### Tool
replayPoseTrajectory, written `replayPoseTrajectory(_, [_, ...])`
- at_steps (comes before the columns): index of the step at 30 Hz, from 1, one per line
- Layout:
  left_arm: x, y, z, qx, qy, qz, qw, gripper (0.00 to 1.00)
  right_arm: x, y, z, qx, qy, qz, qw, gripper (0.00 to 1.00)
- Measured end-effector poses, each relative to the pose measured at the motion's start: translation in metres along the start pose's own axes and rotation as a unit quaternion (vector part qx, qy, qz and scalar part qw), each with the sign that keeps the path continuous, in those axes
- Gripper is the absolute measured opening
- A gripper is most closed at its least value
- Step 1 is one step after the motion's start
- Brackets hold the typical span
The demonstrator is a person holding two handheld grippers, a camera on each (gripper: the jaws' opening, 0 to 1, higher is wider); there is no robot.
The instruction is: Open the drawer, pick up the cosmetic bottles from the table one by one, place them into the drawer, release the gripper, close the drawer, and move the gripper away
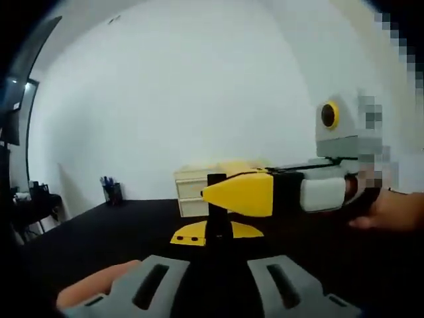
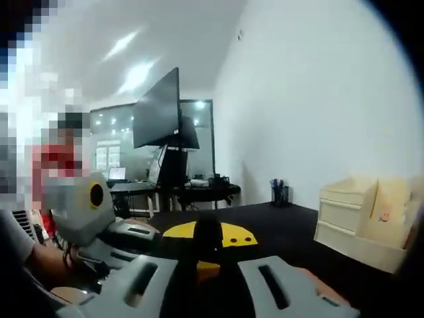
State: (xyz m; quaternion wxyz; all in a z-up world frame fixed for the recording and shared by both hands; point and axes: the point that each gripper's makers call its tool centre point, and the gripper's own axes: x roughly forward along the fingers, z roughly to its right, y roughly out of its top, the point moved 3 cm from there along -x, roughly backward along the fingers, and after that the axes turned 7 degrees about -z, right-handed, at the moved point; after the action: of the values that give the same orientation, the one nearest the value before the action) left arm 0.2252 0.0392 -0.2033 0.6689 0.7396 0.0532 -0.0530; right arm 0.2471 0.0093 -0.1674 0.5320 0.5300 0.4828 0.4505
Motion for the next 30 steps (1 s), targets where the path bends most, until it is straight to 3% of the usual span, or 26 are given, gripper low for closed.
replayPoseTrajectory(6, [0.001,-0.001,-0.002,0.004,0.001,-0.004,1.0000,0.06,-0.002,0.004,0.002,-0.004,-0.002,0.008,1.0000,0.15])
replayPoseTrajectory(13, [0.002,-0.003,-0.009,0.004,0.006,-0.014,0.9999,0.06,-0.012,0.020,0.006,-0.009,0.000,0.026,0.9996,0.20])
replayPoseTrajectory(21, [-0.002,0.004,-0.023,0.012,0.019,-0.018,0.9996,0.06,-0.030,0.039,0.016,-0.027,0.011,-0.002,0.9996,0.35])
replayPoseTrajectory(25, [-0.004,0.009,-0.031,0.020,0.027,-0.020,0.9992,0.06,-0.041,0.045,0.017,-0.021,0.004,0.001,0.9998,0.36])
replayPoseTrajectory(27, [-0.004,0.012,-0.035,0.023,0.030,-0.021,0.9990,0.06,-0.048,0.056,0.023,-0.019,-0.002,0.006,0.9998,0.36])
replayPoseTrajectory(30, [-0.003,0.016,-0.040,0.027,0.034,-0.024,0.9988,0.06,-0.053,0.057,0.025,-0.020,-0.002,0.009,0.9998,0.47])
